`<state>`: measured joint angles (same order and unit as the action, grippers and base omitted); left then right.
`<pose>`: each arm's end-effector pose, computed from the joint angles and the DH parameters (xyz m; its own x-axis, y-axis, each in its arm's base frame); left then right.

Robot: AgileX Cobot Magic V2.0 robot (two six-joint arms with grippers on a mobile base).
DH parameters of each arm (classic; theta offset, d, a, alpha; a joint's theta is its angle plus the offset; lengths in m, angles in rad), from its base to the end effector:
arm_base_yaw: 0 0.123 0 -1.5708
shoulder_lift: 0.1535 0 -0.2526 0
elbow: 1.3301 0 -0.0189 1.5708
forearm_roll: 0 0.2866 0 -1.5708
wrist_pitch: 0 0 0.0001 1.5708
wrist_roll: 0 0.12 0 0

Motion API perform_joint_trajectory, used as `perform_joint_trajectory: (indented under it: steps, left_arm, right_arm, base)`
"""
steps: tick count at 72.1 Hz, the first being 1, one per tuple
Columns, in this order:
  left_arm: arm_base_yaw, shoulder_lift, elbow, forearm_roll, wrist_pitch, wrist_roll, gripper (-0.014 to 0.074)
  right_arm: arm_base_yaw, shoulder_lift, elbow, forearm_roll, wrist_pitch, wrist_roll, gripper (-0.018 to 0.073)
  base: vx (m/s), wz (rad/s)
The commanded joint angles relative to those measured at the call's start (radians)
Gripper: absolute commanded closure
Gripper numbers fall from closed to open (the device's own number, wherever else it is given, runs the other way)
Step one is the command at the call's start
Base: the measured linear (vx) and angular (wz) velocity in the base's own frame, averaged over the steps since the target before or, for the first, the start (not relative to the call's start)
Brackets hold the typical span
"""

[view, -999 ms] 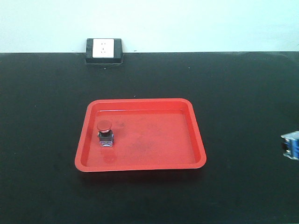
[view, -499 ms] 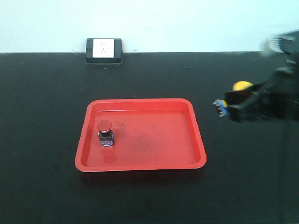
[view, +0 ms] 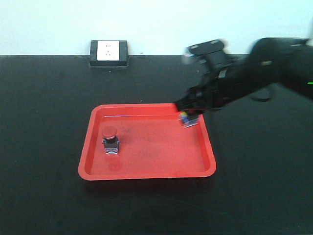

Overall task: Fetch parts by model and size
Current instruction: 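Reach the right gripper with the yellow-capped button over the tray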

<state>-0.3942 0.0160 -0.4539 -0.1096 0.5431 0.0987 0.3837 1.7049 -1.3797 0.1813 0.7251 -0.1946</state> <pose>0.0983 -0.0483 0.3237 -0.0121 0.0102 -0.9999 0.4357 0.9001 0.0039 0.3872 0.1718 0.2187 -0.7303 -0.3571 -0.5824 -0.4791 0.8755 0.0638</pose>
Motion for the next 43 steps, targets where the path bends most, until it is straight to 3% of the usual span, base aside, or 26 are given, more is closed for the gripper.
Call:
perform_joint_trajectory:
  steps: [1,28,43]
  left_arm:
    - [-0.007,0.015,-0.023,-0.012,-0.079,0.001,0.0085]
    - [-0.007,0.015,-0.023,-0.012,-0.079,0.001,0.0085]
    - [-0.007,0.014,-0.023,-0.012,-0.079,0.001,0.0085]
  right_arm:
    - [0.012,0.036,-0.079,-0.020,-0.023,0.112,0.0552]
    - [0.012,0.239,-0.146,-0.029,-0.029,0.151,0.0527]
    - [0.012,0.266,-0.146,-0.031,-0.021,0.151,0.0366]
  base:
    - [0.00,0.00]
    - [0.00,0.00]
    - [0.00,0.00]
